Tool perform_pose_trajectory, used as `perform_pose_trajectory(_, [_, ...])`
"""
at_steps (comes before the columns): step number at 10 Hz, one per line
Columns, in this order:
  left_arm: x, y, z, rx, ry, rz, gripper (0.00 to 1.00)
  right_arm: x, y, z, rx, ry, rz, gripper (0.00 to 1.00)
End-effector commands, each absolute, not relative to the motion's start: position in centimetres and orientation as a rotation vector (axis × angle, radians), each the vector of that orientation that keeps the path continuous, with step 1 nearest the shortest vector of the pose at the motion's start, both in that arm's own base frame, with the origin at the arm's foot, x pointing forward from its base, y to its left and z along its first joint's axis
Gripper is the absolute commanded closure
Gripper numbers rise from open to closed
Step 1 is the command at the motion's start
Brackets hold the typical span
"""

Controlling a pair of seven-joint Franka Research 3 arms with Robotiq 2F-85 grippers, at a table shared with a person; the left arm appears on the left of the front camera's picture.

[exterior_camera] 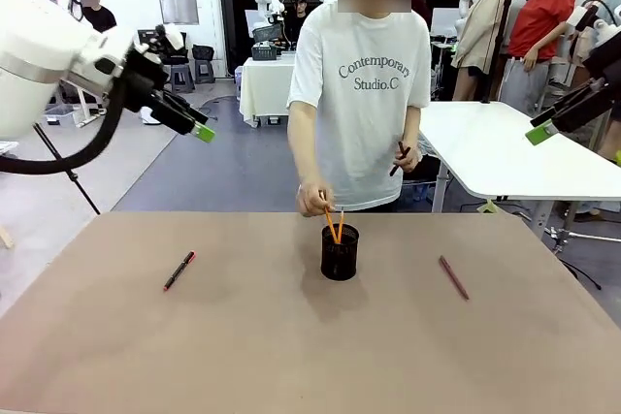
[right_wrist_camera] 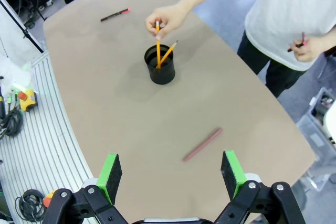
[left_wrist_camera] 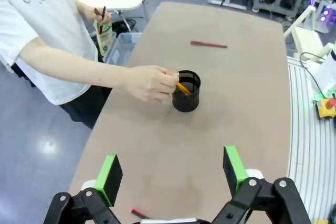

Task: Place the pens into the pen holder.
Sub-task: Pick up a writing instrument from the table and place it into the Pen holder.

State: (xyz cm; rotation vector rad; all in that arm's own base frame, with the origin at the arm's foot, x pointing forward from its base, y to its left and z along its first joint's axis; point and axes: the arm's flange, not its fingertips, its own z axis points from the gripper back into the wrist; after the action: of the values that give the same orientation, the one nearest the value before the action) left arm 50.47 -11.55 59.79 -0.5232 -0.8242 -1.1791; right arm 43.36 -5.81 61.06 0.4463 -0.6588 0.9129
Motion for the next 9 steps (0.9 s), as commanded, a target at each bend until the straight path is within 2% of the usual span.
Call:
perform_pose_trajectory(1, [50.1,-9.8,61.2,-0.54,-0.785,-1.175,0.0,43.3,-5.8,61.2,0.456,-0.669,0.921,0.0])
perform_pose_trajectory(2, [49.1,-9.6,61.3,-0.534,-0.763,-1.153,0.0,43.3,-5.8,61.2,0.456,-0.669,0.921,0.0])
perform_pose_trajectory(4, [50.6,-9.0,60.8,-0.59,-0.736,-1.169,0.0,43.3,-5.8,61.2,0.456,-0.669,0.921,0.0])
perform_pose_trajectory(5, [49.7,-9.3,61.0,-0.544,-0.792,-1.17,0.0,43.3,-5.8,61.2,0.456,-0.669,0.921,0.0])
perform_pose_trajectory(9, [49.7,-9.3,61.0,-0.544,-0.792,-1.17,0.0,43.3,-5.8,61.2,0.456,-0.669,0.921,0.0])
